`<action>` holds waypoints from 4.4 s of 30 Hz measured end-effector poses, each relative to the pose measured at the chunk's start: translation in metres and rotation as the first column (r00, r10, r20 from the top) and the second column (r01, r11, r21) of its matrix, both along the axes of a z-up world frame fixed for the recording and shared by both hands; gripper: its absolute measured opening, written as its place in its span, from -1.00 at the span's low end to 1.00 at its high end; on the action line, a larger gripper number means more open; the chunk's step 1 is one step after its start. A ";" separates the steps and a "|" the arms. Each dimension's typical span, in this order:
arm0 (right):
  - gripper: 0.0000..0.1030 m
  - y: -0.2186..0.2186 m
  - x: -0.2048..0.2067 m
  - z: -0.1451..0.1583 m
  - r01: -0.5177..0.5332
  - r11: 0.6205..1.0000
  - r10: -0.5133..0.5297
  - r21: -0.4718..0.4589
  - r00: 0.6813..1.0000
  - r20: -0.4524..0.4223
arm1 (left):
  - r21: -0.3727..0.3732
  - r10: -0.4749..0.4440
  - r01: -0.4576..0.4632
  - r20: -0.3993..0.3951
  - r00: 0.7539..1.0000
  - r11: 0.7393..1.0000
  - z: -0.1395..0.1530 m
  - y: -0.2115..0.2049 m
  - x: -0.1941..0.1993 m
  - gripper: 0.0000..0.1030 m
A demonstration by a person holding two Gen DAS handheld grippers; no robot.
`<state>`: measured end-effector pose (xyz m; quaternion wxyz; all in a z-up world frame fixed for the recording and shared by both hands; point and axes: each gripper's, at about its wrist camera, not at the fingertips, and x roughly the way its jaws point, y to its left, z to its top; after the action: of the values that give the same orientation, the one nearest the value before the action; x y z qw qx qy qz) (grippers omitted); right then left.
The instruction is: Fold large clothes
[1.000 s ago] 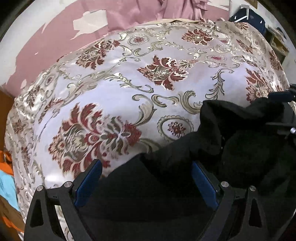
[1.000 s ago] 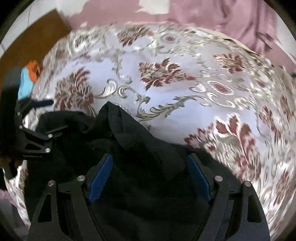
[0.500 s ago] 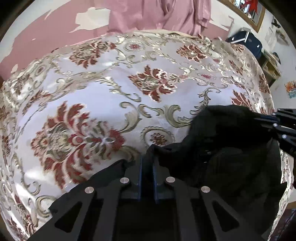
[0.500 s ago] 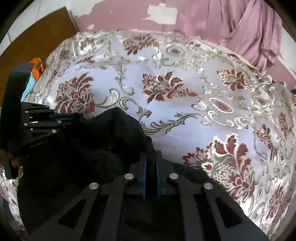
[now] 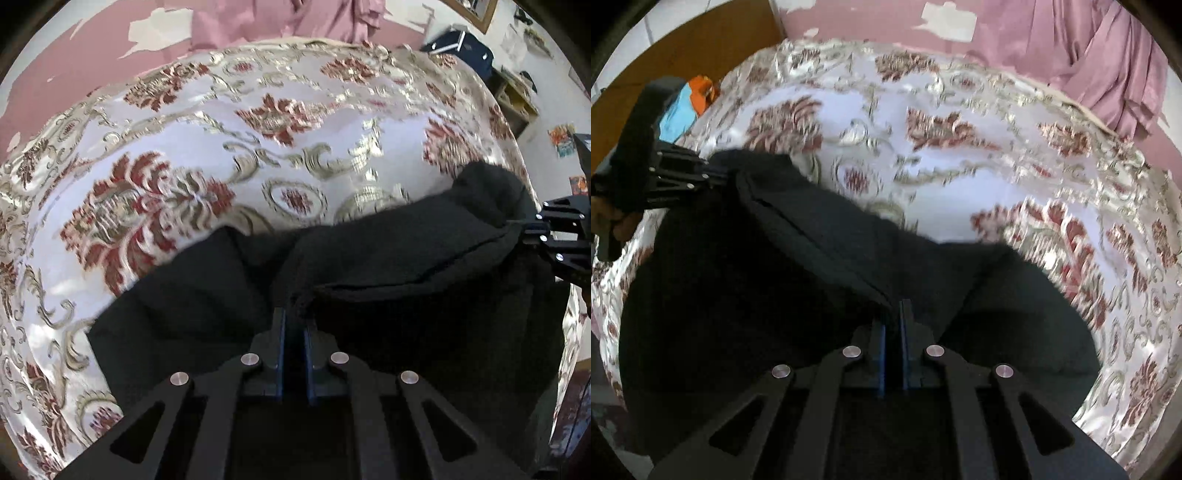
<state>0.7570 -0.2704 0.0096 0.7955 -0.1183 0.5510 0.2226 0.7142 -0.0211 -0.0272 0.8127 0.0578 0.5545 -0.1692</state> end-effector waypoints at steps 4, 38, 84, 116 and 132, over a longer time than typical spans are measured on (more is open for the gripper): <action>-0.89 0.003 -0.001 -0.024 0.017 0.999 -0.018 -0.027 0.999 -0.045 | 0.043 -0.025 0.027 -0.025 0.999 0.999 -0.024 -0.009 -0.009 -0.84; -0.43 0.010 0.028 -0.002 0.124 0.980 -0.107 0.154 0.988 -0.113 | -0.156 0.090 -0.091 -0.015 0.996 0.984 0.002 -0.043 0.020 0.00; 0.58 -0.031 -0.079 0.022 0.314 0.930 -0.348 0.193 0.921 0.177 | -0.150 0.393 -0.381 0.061 0.917 0.912 0.030 -0.046 -0.085 0.82; 0.97 -0.050 -0.232 0.103 0.358 0.875 -0.465 0.325 0.808 0.362 | -0.155 0.363 -0.328 0.431 0.826 0.932 0.126 -0.047 -0.262 1.00; 0.97 -0.022 -0.292 0.095 0.405 0.859 -0.508 0.313 0.751 0.422 | -0.137 0.251 -0.210 0.527 0.812 0.968 0.114 -0.030 -0.311 1.00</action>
<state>0.4654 -0.2922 0.1046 0.9463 0.0493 0.3174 0.0377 0.4031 -0.0507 0.0865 0.9518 0.0059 0.2993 -0.0664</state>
